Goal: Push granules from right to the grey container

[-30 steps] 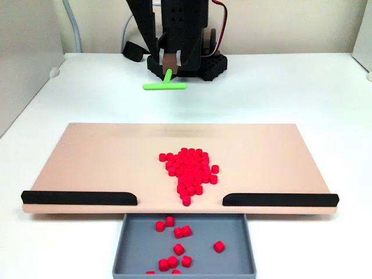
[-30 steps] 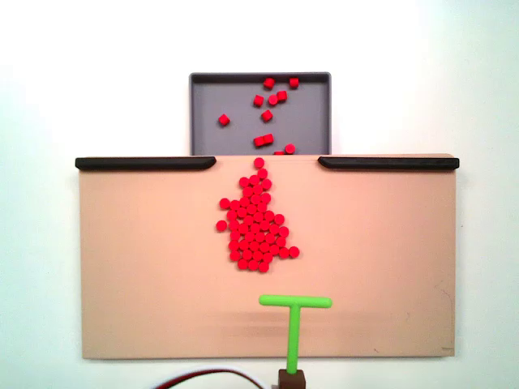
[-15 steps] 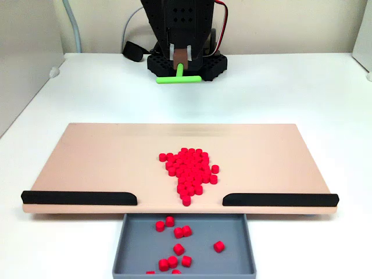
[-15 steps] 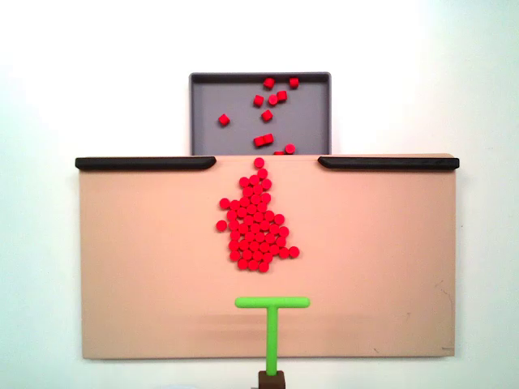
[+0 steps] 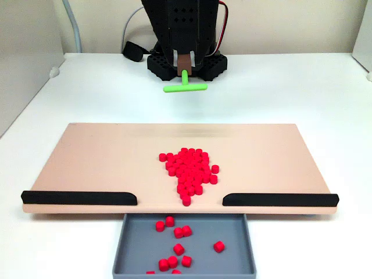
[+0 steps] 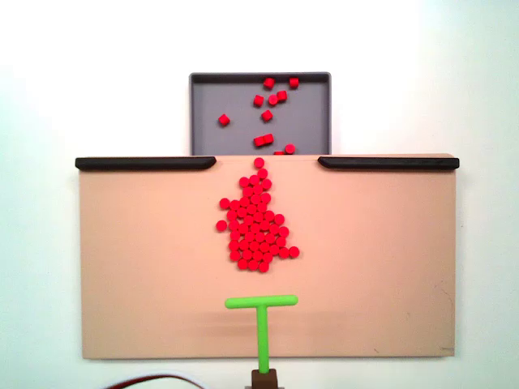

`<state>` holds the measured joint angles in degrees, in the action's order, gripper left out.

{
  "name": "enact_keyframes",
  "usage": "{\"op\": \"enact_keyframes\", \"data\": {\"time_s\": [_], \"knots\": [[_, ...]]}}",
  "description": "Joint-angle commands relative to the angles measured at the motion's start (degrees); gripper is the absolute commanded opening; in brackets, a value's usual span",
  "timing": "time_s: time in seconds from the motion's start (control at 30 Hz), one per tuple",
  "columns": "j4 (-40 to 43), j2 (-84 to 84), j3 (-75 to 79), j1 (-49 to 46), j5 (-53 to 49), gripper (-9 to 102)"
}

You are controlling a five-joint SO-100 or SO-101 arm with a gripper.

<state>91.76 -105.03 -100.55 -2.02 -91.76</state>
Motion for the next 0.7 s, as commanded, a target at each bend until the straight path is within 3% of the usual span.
{"op": "enact_keyframes", "data": {"time_s": [0.0,0.67], "knots": [[-0.3,-3.0,1.1,-0.3,0.7,0],[-0.3,-4.6,0.4,0.3,-0.1,1]]}}
